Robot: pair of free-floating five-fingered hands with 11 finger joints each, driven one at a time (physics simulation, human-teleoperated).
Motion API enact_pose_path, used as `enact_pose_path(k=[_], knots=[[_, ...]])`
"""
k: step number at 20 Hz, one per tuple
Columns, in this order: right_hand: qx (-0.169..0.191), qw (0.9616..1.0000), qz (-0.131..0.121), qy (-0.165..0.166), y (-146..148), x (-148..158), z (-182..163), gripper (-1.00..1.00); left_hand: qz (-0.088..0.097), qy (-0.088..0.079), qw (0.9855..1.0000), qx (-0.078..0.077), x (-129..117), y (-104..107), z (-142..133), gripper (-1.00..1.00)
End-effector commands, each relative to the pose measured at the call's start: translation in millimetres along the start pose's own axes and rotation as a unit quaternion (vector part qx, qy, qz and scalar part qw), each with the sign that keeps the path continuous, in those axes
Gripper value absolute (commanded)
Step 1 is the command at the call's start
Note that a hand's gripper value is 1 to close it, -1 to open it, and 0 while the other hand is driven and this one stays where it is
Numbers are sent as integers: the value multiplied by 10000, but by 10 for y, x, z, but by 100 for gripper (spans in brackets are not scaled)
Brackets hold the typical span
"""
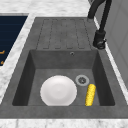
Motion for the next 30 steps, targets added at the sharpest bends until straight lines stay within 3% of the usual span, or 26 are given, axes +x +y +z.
enact_pose_path(k=[1, 7, 11, 16, 23, 30], knots=[[0, 10000, 0, 0, 0, 0, 0, 0, 138, -64, 9997, 177, 54, 319, 209, 100], [0, 10000, 0, 0, 0, 0, 0, 0, 446, 74, 9982, 381, 38, 754, 243, 100], [0, 10000, 0, 0, 0, 0, 0, 0, 677, 193, 9961, 539, 13, 1060, 302, 100], [0, 10000, 0, 0, 0, 0, 0, 0, 925, 281, 9923, 780, -26, 1413, 410, 100], [0, 10000, 0, 0, 0, 0, 0, 0, 1275, 313, 9866, 968, -149, 1908, 496, 100], [0, 10000, 0, 0, 0, 0, 0, 0, 1597, 323, 9801, 1137, -315, 2371, 602, 100]])
